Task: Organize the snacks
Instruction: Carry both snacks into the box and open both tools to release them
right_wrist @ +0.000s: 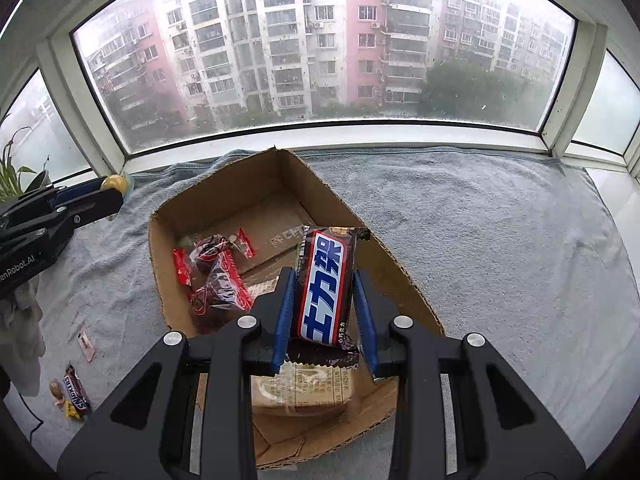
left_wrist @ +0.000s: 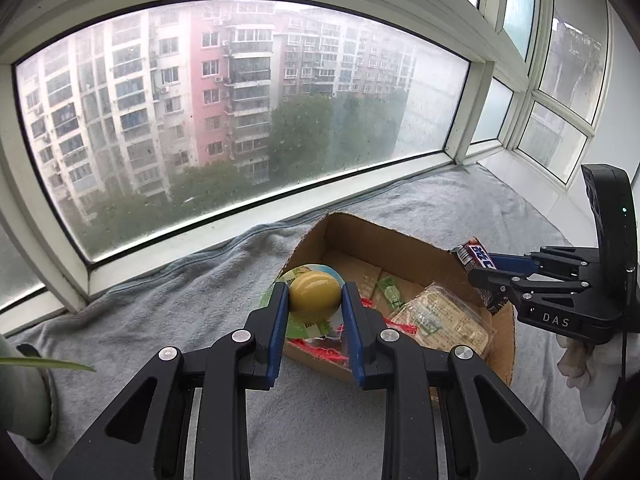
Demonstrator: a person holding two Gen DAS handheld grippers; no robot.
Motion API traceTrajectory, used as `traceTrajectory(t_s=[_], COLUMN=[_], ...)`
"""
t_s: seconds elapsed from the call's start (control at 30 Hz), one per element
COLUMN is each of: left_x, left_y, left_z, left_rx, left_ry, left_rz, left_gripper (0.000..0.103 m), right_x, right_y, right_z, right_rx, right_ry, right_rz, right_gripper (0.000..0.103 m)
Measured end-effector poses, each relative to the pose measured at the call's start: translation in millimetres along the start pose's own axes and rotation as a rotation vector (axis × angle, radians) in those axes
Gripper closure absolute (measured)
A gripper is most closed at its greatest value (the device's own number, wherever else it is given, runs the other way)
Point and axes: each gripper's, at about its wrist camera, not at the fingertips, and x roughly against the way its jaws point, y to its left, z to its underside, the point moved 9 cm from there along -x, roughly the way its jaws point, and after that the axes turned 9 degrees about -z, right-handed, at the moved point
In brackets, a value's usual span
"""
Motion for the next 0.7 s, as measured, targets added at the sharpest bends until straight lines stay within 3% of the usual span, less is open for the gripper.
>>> traceTrajectory(t_s=[0.53, 0.57, 0.6, 0.63, 0.7], left_x=[-36, -36, -36, -37, -35], left_y=[-25, -27, -29, -29, -29], left_z=[13, 13, 13, 13, 13], left_rx=[-0.014, -0.018, -0.02, -0.023, -0.025], left_ry=[0.057, 0.06, 0.062, 0.066, 0.066], left_rz=[0.034, 0.034, 0.036, 0.036, 0.022], left_gripper=[0.077, 0.077, 0.077, 0.075, 0.056], right_x=[-20, -20, -19, -17, -14], right_y=[-32, -31, -30, -28, -25], right_z=[25, 25, 25, 24, 22], right_rx=[-0.061, -0.056, -0.049, -0.039, -0.021], right_ry=[0.048, 0.048, 0.045, 0.037, 0.032], right_rz=[0.031, 0.033, 0.04, 0.048, 0.059], right_gripper=[0.071, 0.06, 0.042, 0.034, 0.032])
